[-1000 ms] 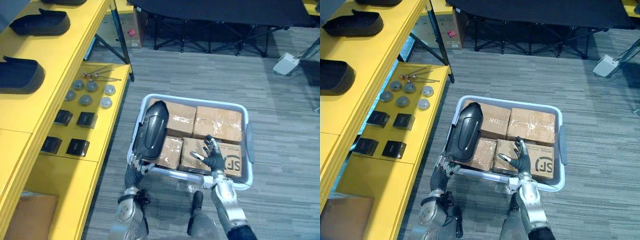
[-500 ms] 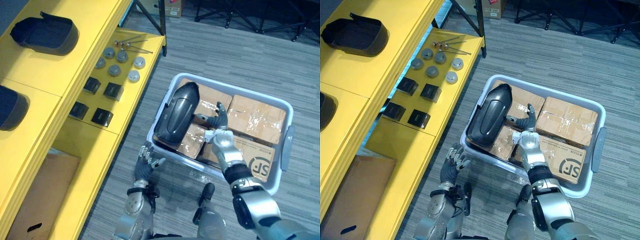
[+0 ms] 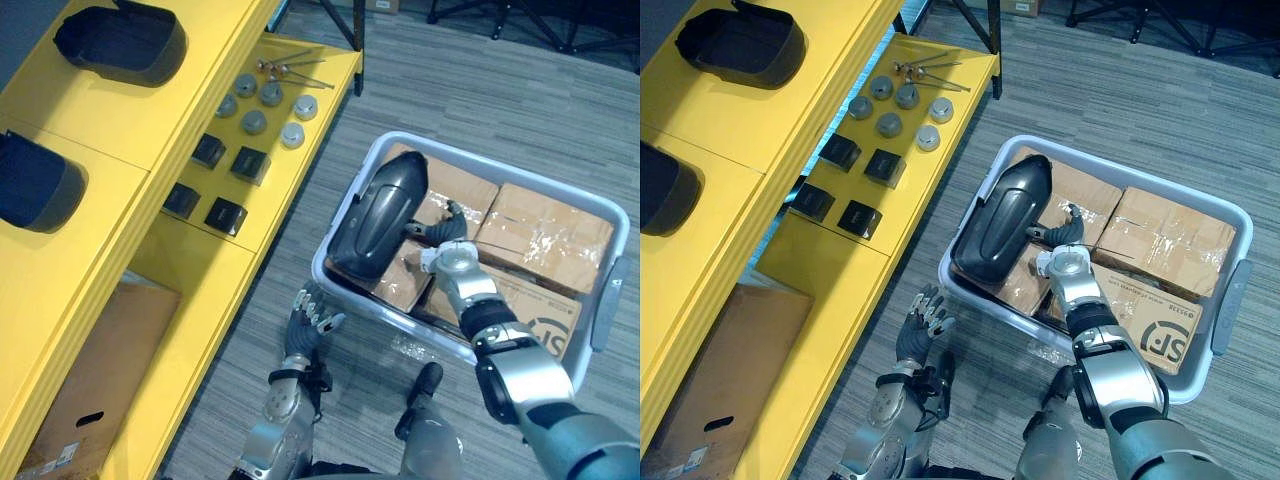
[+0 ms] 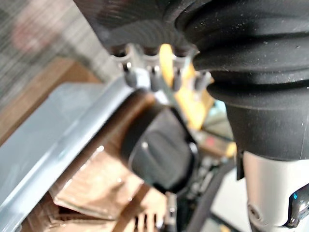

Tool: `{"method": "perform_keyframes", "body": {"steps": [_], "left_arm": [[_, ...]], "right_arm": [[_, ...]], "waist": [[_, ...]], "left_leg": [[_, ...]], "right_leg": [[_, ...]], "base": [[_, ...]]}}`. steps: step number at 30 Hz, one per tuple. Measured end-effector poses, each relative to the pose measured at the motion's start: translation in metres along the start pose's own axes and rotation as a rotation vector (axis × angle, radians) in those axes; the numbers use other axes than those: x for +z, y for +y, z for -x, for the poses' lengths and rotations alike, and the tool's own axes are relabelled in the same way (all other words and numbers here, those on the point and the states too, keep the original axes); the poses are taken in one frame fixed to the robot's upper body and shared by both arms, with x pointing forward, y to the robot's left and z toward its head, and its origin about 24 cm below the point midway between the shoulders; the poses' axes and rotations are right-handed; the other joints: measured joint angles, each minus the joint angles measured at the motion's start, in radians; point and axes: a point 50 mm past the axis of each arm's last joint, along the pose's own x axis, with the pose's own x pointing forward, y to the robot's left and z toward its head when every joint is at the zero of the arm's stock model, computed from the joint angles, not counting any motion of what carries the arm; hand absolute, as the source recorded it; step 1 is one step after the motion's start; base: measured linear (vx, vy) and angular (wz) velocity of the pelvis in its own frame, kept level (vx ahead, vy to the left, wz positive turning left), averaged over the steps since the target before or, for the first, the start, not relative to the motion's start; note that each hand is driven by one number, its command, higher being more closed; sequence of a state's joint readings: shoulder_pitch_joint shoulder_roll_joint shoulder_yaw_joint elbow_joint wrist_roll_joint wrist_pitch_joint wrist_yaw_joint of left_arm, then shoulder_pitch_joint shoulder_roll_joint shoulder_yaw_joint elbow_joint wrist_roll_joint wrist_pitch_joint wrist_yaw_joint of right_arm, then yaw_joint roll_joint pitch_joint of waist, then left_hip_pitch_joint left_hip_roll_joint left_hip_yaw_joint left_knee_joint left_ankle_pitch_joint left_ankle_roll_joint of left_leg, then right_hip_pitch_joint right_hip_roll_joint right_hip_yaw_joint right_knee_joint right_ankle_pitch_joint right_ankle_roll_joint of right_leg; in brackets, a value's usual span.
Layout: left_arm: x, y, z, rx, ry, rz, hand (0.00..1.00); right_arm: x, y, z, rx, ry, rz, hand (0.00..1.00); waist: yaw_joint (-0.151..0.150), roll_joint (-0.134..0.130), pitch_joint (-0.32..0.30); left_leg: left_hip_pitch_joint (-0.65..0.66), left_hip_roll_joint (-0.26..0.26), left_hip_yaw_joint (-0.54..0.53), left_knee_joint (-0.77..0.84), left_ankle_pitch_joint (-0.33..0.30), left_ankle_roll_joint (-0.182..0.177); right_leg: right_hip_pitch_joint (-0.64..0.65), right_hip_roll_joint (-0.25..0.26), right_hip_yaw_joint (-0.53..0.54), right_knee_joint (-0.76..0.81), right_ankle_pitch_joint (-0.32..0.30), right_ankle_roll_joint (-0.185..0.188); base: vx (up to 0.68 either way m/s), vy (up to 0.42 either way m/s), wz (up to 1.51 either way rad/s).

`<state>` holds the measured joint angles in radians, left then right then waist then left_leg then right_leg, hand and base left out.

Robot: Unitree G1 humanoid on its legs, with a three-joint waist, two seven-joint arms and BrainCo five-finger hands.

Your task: Walk over and take plastic housings, then place them on the shelf

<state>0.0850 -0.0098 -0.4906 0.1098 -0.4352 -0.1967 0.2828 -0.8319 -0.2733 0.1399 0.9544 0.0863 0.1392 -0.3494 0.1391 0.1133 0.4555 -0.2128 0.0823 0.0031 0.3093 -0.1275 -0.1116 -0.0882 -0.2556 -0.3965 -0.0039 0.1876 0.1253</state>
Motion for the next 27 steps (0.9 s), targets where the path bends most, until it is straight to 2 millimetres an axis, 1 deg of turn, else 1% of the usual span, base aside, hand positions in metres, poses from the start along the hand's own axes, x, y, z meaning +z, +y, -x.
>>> {"method": "perform_keyframes", "body": {"steps": [6, 7, 11, 14, 16, 17, 18, 20, 23, 27], "left_arm": [[-0.003, -0.003, -0.003, 0.011, 0.021, 0.017, 0.0], [-0.003, -0.004, -0.003, 0.01, 0.021, 0.018, 0.0], [-0.003, -0.006, -0.003, 0.017, 0.025, 0.022, 0.0], [-0.004, -0.005, -0.004, 0.036, 0.036, 0.028, 0.0], [-0.005, -0.005, -0.005, 0.044, 0.05, 0.054, 0.0], [-0.003, -0.007, -0.006, 0.042, 0.047, 0.065, 0.0], [-0.002, -0.01, -0.008, 0.036, 0.041, 0.072, 0.0], [-0.001, -0.011, -0.009, 0.031, 0.037, 0.072, 0.0], [-0.001, -0.011, -0.009, 0.031, 0.04, 0.072, 0.0], [-0.003, -0.011, -0.008, 0.04, 0.06, 0.095, 0.0]], "right_arm": [[0.006, 0.01, 0.001, 0.031, -0.012, 0.1, 0.0], [0.005, 0.01, 0.001, 0.036, -0.002, 0.114, 1.0], [0.003, 0.01, 0.0, 0.032, 0.031, 0.189, 1.0], [0.003, 0.009, -0.002, 0.044, 0.06, 0.232, 1.0], [-0.005, 0.01, -0.003, 0.083, 0.126, 0.264, 1.0], [-0.009, 0.007, -0.003, 0.072, 0.143, 0.281, 1.0], [-0.008, 0.001, -0.005, 0.055, 0.147, 0.298, 1.0], [-0.004, -0.004, -0.008, 0.038, 0.158, 0.322, 1.0], [-0.005, -0.009, -0.009, 0.02, 0.18, 0.346, 1.0], [-0.008, -0.019, -0.011, -0.017, 0.228, 0.339, 1.0]], "waist": [[0.011, 0.001, 0.0], [0.011, 0.001, 0.001], [0.013, 0.001, 0.001], [0.017, 0.002, 0.001], [0.026, 0.007, 0.003], [0.036, 0.018, 0.009], [0.041, 0.026, 0.012], [0.041, 0.032, 0.015], [0.042, 0.032, 0.015], [0.053, 0.032, 0.015]], "left_leg": [[0.002, 0.0, 0.0, -0.027, 0.023, -0.003], [0.002, 0.0, -0.001, -0.028, 0.024, -0.003], [0.003, 0.003, -0.012, -0.032, 0.03, -0.005], [0.008, 0.003, -0.02, -0.059, 0.048, -0.009], [0.014, 0.004, -0.022, -0.075, 0.06, -0.011], [0.018, 0.005, -0.022, -0.079, 0.063, -0.012], [0.018, 0.005, -0.024, -0.082, 0.066, -0.013], [0.019, 0.003, -0.03, -0.095, 0.075, -0.013], [0.018, 0.003, -0.047, -0.098, 0.077, -0.014], [0.02, 0.003, -0.054, -0.099, 0.077, -0.014]], "right_leg": [[-0.019, -0.003, -0.003, 0.013, -0.003, -0.003], [-0.019, -0.003, -0.004, 0.016, -0.005, -0.004], [-0.019, -0.006, -0.013, 0.034, -0.017, -0.007], [-0.024, -0.008, -0.02, 0.044, -0.024, -0.006], [-0.025, -0.007, -0.024, 0.045, -0.024, -0.006], [-0.025, -0.007, -0.025, 0.048, -0.025, -0.007], [-0.025, -0.008, -0.027, 0.048, -0.025, -0.007], [-0.025, -0.009, -0.036, 0.048, -0.026, -0.007], [-0.02, -0.009, -0.049, 0.056, -0.036, -0.009], [-0.02, -0.015, -0.06, 0.076, -0.053, -0.004]], "base": [[0.0, 0.0, 0.0], [-0.01, 0.014, 0.04], [-0.02, 0.015, 0.07], [-0.02, -0.002, 0.08], [0.0, -0.005, 0.02], [0.0, 0.0, 0.0], [0.0, 0.002, 0.03], [0.01, 0.004, 0.11], [0.02, 0.001, 0.14], [0.02, 0.005, 0.09]]}}
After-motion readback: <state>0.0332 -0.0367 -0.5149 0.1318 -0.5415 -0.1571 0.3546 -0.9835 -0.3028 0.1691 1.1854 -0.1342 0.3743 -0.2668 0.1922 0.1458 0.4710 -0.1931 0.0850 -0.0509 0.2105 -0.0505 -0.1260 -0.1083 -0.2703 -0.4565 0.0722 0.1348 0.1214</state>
